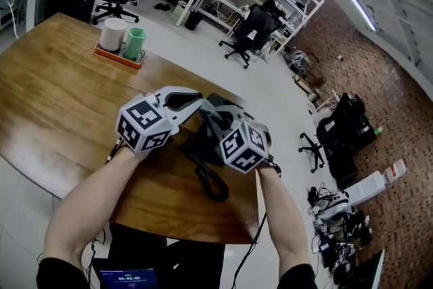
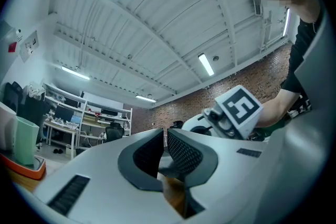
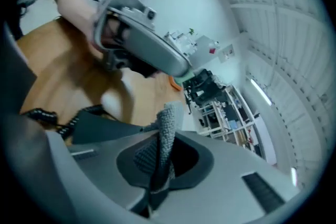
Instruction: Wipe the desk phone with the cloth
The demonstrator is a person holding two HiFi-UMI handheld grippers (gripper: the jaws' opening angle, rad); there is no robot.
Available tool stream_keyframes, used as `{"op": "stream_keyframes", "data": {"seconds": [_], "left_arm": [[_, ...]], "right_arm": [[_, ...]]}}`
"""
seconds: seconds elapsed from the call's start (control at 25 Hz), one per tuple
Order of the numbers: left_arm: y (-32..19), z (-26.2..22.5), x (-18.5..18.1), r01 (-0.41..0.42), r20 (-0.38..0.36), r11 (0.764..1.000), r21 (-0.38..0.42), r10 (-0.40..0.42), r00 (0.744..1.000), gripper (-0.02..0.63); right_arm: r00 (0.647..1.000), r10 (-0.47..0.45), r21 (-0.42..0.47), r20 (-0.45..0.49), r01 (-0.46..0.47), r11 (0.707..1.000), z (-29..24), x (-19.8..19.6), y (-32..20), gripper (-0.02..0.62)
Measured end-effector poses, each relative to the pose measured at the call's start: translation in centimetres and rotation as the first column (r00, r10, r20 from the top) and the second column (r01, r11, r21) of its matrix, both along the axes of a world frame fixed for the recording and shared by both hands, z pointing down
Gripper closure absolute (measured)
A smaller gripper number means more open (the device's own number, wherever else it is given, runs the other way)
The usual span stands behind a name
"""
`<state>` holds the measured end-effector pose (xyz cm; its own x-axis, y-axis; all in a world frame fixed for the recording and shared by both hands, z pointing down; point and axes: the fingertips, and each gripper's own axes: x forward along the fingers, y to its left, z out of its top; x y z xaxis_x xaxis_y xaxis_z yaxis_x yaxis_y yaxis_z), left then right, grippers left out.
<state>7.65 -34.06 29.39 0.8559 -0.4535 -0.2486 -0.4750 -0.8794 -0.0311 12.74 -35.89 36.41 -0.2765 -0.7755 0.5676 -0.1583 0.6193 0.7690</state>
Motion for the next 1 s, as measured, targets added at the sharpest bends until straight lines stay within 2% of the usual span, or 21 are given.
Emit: {"op": "stream_keyframes", "data": {"seconds": [0.12,0.24,0.32,0.4,0.48,0.52,0.6,0.68,0.8,1.0], "left_arm": [[-0.2,0.3,0.0,0.003,0.004,1.0,-0.006,-0.003,1.0,0.589],[-0.5,0.5,-0.3,0.009,0.007,1.0,-0.016,-0.009,1.0,0.589],[-0.5,0.7,-0.2,0.009,0.009,1.0,-0.017,-0.009,1.0,0.589],[-0.4,0.8,-0.1,0.007,0.013,1.0,-0.014,-0.007,1.0,0.589],[-0.4,0.9,0.0,0.005,0.017,1.0,-0.013,-0.005,1.0,0.589],[-0.4,0.9,0.0,0.005,0.016,1.0,-0.013,-0.004,1.0,0.589],[-0.4,1.0,-0.1,0.004,0.013,1.0,-0.012,-0.004,1.0,0.589],[-0.3,0.9,0.0,0.003,0.015,1.0,-0.007,-0.003,1.0,0.589],[-0.2,0.9,0.1,0.001,0.02,1.0,0.0,-0.001,1.0,0.589],[-0.3,0.7,-0.1,0.0,0.022,1.0,0.002,-0.001,1.0,0.589]], "right_arm": [[0.991,-0.125,-0.102,-0.052,0.12,0.988,2.8,-1.3,6.1,0.571],[0.957,-0.259,-0.227,-0.13,0.226,0.948,5.1,-1.9,11.6,0.571],[0.943,-0.302,-0.27,-0.141,0.256,0.928,5.4,-1.7,12.9,0.571],[0.967,-0.247,-0.214,-0.058,0.23,0.949,3.3,-1.2,10.9,0.571],[0.991,-0.115,-0.09,0.072,0.121,0.989,-0.1,0.0,6.2,0.571],[0.991,-0.04,-0.021,0.125,0.043,0.999,-1.8,1.0,3.6,0.571],[0.975,0.088,0.09,0.202,-0.108,0.99,-4.3,3.1,-1.2,0.57],[0.956,0.165,0.139,0.244,-0.202,0.969,-5.5,4.5,-4.6,0.571],[0.963,0.198,0.142,0.181,-0.225,0.964,-4.5,4.9,-6.9,0.571],[0.99,0.137,0.088,0.045,-0.14,0.986,-1.9,4.0,-4.4,0.571]]}}
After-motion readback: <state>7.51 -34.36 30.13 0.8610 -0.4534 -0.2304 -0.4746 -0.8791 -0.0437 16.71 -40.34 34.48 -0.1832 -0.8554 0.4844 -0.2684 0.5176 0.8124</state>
